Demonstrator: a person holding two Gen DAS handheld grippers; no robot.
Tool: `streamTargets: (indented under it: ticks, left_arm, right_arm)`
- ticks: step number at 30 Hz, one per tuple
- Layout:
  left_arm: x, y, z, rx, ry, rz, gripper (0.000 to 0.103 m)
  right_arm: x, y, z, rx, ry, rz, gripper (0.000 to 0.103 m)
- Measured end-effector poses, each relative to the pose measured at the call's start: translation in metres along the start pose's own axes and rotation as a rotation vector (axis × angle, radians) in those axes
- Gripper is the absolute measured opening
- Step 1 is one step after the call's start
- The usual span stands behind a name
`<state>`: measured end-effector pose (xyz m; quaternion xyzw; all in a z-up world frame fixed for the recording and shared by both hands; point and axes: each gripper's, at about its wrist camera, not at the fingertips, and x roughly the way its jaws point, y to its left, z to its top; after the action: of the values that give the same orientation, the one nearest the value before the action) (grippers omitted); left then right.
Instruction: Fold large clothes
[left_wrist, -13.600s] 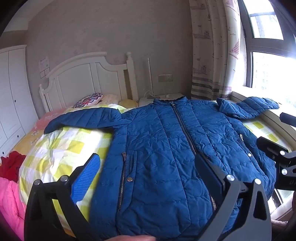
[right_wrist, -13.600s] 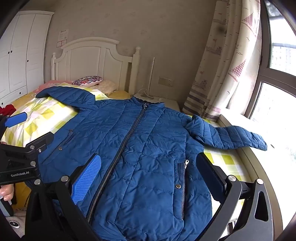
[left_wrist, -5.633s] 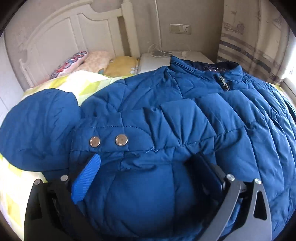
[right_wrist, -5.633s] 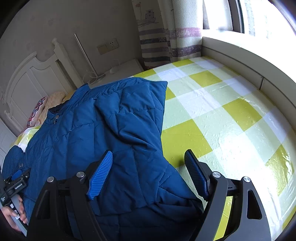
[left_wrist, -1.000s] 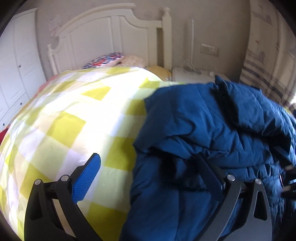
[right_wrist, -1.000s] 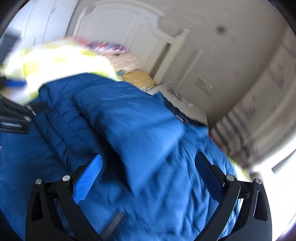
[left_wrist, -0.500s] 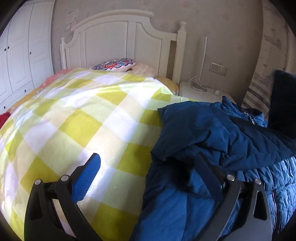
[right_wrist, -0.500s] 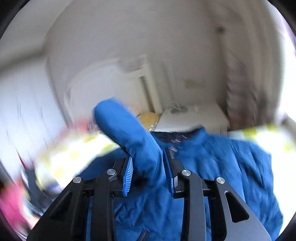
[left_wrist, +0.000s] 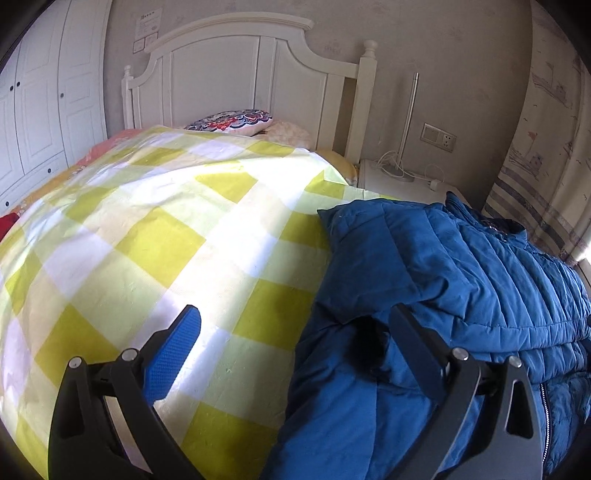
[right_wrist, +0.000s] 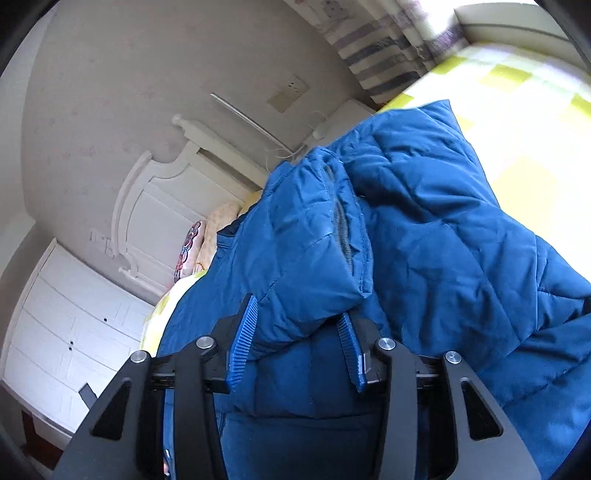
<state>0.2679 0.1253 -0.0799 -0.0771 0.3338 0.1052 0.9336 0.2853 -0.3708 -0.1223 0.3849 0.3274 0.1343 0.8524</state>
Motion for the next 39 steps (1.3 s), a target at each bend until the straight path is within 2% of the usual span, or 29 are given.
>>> streamTargets:
  ticks: [3,4,7,9,10,11,15,17,20,22,23,24,25,26,27,29,31,32,33,36,37,38,39]
  left_arm:
    - [0.0,-0.001,0.0,0.007,0.0,0.0,0.101]
    - [0.0,-0.001,0.0,0.004,0.001,-0.001,0.101]
    - [0.003,-0.001,0.001,-0.005,0.015,-0.004,0.101]
    - [0.003,-0.001,0.001,-0.004,0.017,-0.007,0.101]
    - [0.003,-0.001,0.001,-0.002,0.016,-0.008,0.101]
    - [0.003,-0.002,0.001,0.002,0.014,-0.007,0.101]
    - [0.003,-0.002,0.001,-0.001,0.015,-0.007,0.101]
    - [0.004,-0.001,0.001,-0.002,0.023,-0.008,0.101]
    - [0.004,-0.001,0.001,-0.002,0.017,-0.008,0.101]
    - [0.005,-0.002,0.001,0.001,0.017,-0.008,0.101]
    - [0.005,-0.002,0.001,0.001,0.017,-0.009,0.101]
    - [0.006,-0.002,0.001,0.0,0.018,-0.009,0.101]
    - [0.006,-0.002,0.001,-0.001,0.018,-0.01,0.101]
    - [0.006,-0.002,0.001,-0.002,0.018,-0.01,0.101]
    - [0.005,-0.001,0.001,-0.002,0.017,-0.01,0.101]
    - [0.006,-0.002,0.0,-0.002,0.016,-0.01,0.101]
    - [0.007,-0.002,0.0,0.001,0.021,-0.011,0.101]
    - [0.007,-0.002,0.0,0.002,0.024,-0.012,0.101]
    - [0.007,-0.002,0.0,0.003,0.028,-0.012,0.101]
    - [0.007,0.0,0.0,-0.009,0.026,-0.012,0.101]
    - [0.007,0.001,0.0,-0.013,0.028,-0.012,0.101]
    - [0.008,0.001,0.0,-0.016,0.03,-0.013,0.101]
    - [0.008,0.003,0.0,-0.023,0.032,-0.013,0.101]
  right_arm:
    - [-0.013,0.039,-0.023,-0.088,-0.075,0.006,0.014]
    - [-0.024,0.052,-0.026,-0.122,-0.112,0.014,0.013]
    - [-0.047,0.081,-0.034,-0.211,-0.177,-0.07,0.012]
    - [-0.046,0.078,-0.038,-0.224,-0.144,-0.143,0.012]
    - [-0.04,0.066,-0.038,-0.207,-0.106,-0.196,0.012]
    - [-0.033,0.057,-0.038,-0.177,-0.083,-0.211,0.012]
    - [-0.033,0.022,-0.037,0.008,-0.021,-0.132,0.013]
    - [-0.035,0.023,-0.033,0.013,-0.021,-0.094,0.013]
    - [-0.034,0.032,-0.023,-0.013,-0.027,-0.099,0.016]
    - [-0.031,0.035,-0.016,-0.002,-0.008,-0.067,0.041]
    - [-0.033,0.037,-0.016,-0.002,-0.003,-0.052,0.085]
    - [-0.029,0.041,-0.012,-0.015,-0.013,-0.067,0.099]
    - [-0.026,0.043,-0.012,-0.043,-0.014,-0.126,0.099]
    - [-0.015,0.042,-0.012,-0.068,0.038,-0.218,0.099]
    - [-0.01,0.039,-0.014,-0.061,0.051,-0.214,0.099]
    - [-0.011,0.036,-0.018,-0.052,0.007,-0.156,0.099]
    - [-0.012,0.037,-0.018,-0.055,-0.001,-0.116,0.098]
    - [-0.008,0.039,-0.014,-0.058,0.01,-0.073,0.094]
    - [-0.003,0.039,-0.01,-0.064,0.023,-0.066,0.093]
    - [0.025,0.039,-0.001,-0.067,0.091,-0.149,0.09]
    - [0.025,0.042,-0.002,-0.082,0.076,-0.151,0.061]
    - [0.023,0.045,-0.002,-0.09,0.068,-0.121,0.042]
    - [0.015,0.048,-0.007,-0.09,0.032,-0.097,0.033]
